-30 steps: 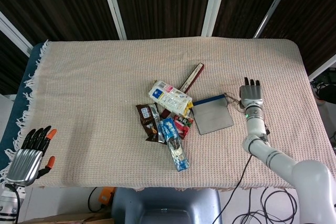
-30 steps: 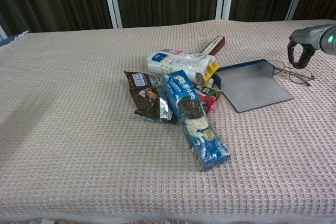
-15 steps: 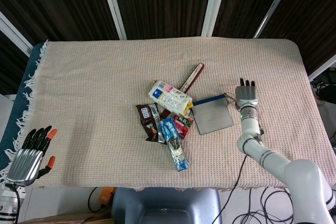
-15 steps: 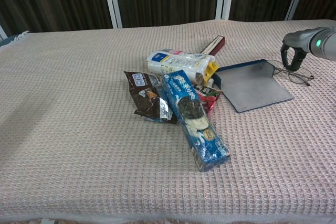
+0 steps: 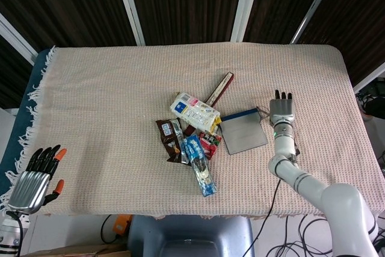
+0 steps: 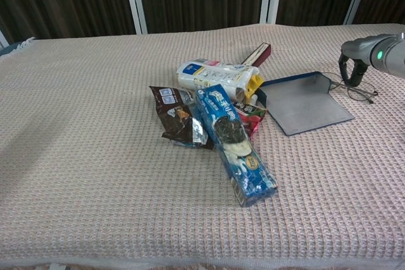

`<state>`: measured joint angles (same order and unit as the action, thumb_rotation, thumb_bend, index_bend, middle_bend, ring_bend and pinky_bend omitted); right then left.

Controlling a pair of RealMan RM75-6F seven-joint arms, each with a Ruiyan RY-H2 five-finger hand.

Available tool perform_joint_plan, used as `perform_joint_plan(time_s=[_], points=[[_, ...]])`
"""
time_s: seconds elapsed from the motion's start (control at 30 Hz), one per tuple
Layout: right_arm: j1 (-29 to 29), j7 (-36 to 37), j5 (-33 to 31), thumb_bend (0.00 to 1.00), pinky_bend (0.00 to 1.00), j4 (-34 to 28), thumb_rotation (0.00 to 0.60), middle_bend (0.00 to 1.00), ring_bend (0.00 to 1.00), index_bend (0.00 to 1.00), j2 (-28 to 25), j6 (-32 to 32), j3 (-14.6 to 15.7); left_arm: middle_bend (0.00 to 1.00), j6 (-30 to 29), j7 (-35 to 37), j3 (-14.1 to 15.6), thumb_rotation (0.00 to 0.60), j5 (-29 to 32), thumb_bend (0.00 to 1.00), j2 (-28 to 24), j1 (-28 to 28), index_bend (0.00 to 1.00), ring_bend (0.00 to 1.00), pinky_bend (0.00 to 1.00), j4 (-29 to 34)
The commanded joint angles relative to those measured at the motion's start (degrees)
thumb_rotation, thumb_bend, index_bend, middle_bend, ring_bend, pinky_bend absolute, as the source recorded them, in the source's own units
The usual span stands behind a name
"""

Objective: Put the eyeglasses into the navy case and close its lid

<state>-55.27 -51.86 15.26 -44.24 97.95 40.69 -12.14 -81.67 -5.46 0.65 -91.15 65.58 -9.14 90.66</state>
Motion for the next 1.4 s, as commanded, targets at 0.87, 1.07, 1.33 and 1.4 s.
perform_joint_plan(time_s=[0.87,1.07,1.33,1.4], points=[[-0.03,-2.12,1.23,0.48,0.0,3.73,0.6,0.03,0.0,0.66,3.23,-0.29,-3.15,0.0,0.53,0.21,-0.02,0.6,0.29,0.42,-0.06,-0.41,0.0,0.0,0.02,0.05],[0.01,-2.57,1.29,0.48,0.0,5.18,0.6,0.03,0.0,0.69,4.11,-1.04,-3.54,0.0,0.81,0.1,-0.08,0.6,0.55,0.42,-0.05,-0.54,0.0,0.0,0.02,0.11],[0.21,-2.16,1.85,0.59,0.0,6.57,0.6,0.04,0.0,0.71,4.46,-1.77,-4.42,0.0,1.1,-0.06,-0.1,0.6,0.76,0.42,-0.01,-0.69,0.0,0.0,0.02,0.15],[0.32,-2.14,1.93,0.59,0.0,6.71,0.6,0.04,0.0,0.71,4.39,-1.88,-4.59,0.0,1.11,-0.07,-0.05,0.6,0.72,0.42,-0.03,-0.69,0.0,0.0,0.02,0.2]])
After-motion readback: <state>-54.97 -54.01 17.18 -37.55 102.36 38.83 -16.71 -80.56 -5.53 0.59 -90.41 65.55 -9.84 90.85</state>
